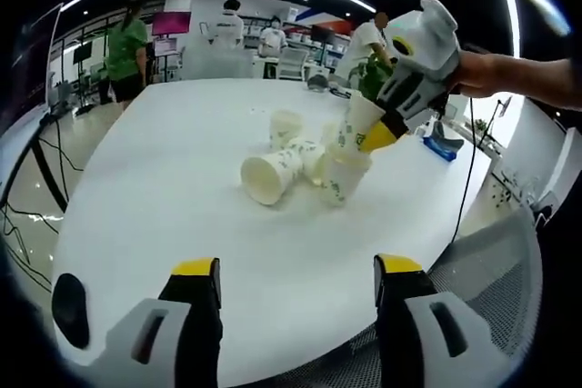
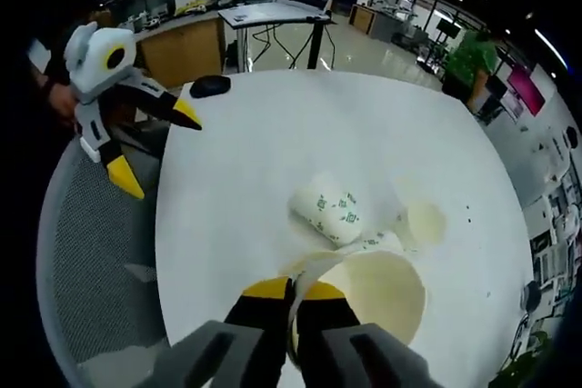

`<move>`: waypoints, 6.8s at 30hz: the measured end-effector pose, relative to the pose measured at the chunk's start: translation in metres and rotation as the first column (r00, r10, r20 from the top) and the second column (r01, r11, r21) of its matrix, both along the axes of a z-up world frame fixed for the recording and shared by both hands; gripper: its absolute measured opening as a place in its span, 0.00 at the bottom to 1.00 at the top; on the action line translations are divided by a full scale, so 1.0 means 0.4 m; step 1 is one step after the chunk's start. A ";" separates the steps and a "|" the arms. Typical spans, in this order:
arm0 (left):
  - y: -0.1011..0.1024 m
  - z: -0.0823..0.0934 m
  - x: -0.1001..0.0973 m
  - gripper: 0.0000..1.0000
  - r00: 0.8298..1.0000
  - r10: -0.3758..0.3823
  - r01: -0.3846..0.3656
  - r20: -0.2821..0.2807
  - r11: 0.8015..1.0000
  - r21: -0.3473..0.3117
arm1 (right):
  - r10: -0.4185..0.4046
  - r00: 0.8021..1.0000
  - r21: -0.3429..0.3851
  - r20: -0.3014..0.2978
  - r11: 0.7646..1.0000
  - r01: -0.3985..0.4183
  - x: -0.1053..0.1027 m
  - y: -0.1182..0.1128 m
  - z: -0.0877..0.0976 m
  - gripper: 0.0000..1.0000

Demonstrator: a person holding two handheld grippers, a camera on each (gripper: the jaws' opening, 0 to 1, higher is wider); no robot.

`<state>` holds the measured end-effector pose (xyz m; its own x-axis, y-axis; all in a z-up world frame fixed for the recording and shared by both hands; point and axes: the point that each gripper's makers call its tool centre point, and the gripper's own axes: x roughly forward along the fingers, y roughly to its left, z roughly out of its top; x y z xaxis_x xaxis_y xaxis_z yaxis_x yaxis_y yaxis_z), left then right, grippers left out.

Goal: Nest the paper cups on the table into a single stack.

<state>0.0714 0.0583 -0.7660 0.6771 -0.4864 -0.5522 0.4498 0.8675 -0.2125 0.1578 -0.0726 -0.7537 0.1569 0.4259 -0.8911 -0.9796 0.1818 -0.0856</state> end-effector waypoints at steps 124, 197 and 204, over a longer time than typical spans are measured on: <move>-0.011 -0.008 -0.008 0.65 0.999 -0.033 0.033 -0.014 0.999 0.009 | 0.066 0.995 -0.186 0.079 0.981 -0.050 0.176 -0.152 -0.110 0.30; -0.018 -0.015 -0.013 0.60 0.998 -0.058 0.059 -0.030 0.998 0.019 | -0.095 0.995 -0.145 0.017 0.985 0.096 0.103 -0.195 -0.123 0.00; -0.018 -0.015 -0.013 0.60 0.998 -0.058 0.058 -0.029 0.998 0.017 | -0.095 0.995 -0.141 0.023 0.985 0.098 0.094 -0.192 -0.112 0.00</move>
<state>0.0662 0.0510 -0.7719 0.6316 -0.5142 -0.5802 0.4935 0.8438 -0.2106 0.1956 -0.1495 -0.7983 0.2058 0.2775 -0.9384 -0.9564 0.2602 -0.1328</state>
